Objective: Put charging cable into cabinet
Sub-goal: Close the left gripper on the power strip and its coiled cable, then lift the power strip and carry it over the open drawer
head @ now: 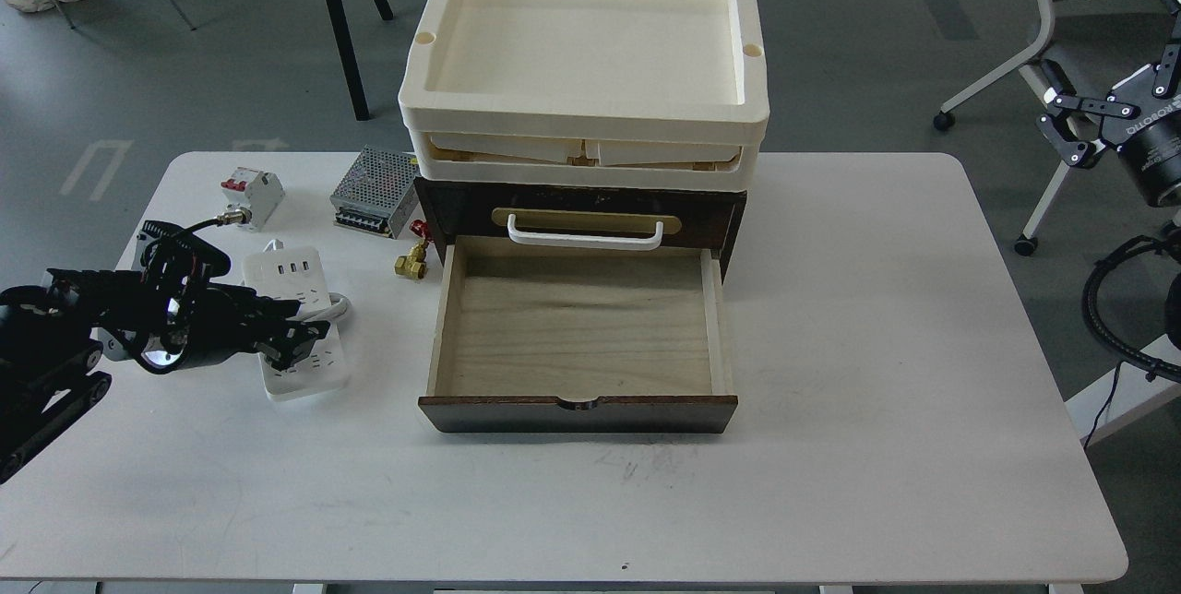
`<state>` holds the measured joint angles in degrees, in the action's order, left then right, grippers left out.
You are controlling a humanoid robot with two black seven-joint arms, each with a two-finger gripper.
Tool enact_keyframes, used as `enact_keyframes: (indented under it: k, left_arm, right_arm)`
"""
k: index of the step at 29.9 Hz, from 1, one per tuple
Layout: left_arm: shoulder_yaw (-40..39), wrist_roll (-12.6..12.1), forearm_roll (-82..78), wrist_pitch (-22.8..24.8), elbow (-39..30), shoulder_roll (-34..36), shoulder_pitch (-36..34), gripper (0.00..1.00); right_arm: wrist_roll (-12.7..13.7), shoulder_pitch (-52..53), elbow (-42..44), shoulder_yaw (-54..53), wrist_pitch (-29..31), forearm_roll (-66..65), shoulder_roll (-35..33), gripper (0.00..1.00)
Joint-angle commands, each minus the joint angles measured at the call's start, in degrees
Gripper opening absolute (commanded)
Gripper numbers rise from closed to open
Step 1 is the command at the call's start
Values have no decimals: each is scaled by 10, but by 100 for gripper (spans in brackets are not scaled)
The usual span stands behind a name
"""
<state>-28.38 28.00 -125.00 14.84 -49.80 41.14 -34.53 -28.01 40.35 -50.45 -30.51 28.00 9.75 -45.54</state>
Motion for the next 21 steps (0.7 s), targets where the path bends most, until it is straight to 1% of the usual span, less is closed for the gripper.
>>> enact_keyframes:
  k: [1, 2, 3, 4, 5, 6, 12, 16, 18, 19, 21]
  left_arm:
    - [10, 0, 0, -17, 14, -3, 1, 48]
    - [14, 0, 0, -23, 18, -6, 1, 46]
    - [16, 0, 0, -30, 22, -11, 1, 41]
    - [17, 0, 0, -36, 24, -13, 1, 30]
    - [17, 0, 0, -41, 24, -14, 1, 16]
    - [17, 0, 0, -44, 24, -15, 2, 6]
    - [15, 0, 0, -74, 18, -14, -3, 0]
    - [14, 0, 0, -75, 3, -8, -19, 0]
    - [14, 0, 0, -64, -31, 9, -26, 0]
    - [15, 0, 0, -51, -56, 32, -26, 0]
    - [13, 0, 0, -4, -119, 78, -28, 0]
  right_arm:
    - [0, -1, 0, 0, 0, 0, 0, 100]
    - [0, -1, 0, 0, 0, 0, -1, 100]
    - [0, -2, 0, 0, 0, 0, -1, 100]
    - [0, -2, 1, 0, 0, 0, -1, 100]
    - [0, -2, 1, 0, 0, 0, -1, 100]
    - [0, -3, 3, -1, 0, 0, -1, 100]
    - [0, -4, 7, -1, 0, 0, -1, 100]
    - [0, -5, 7, -2, 0, 1, -1, 100]
    - [0, -6, 7, -2, 0, 1, -1, 100]
    - [0, -7, 7, -2, 0, 1, -1, 100]
    - [0, -9, 7, -2, 0, 1, -2, 100]
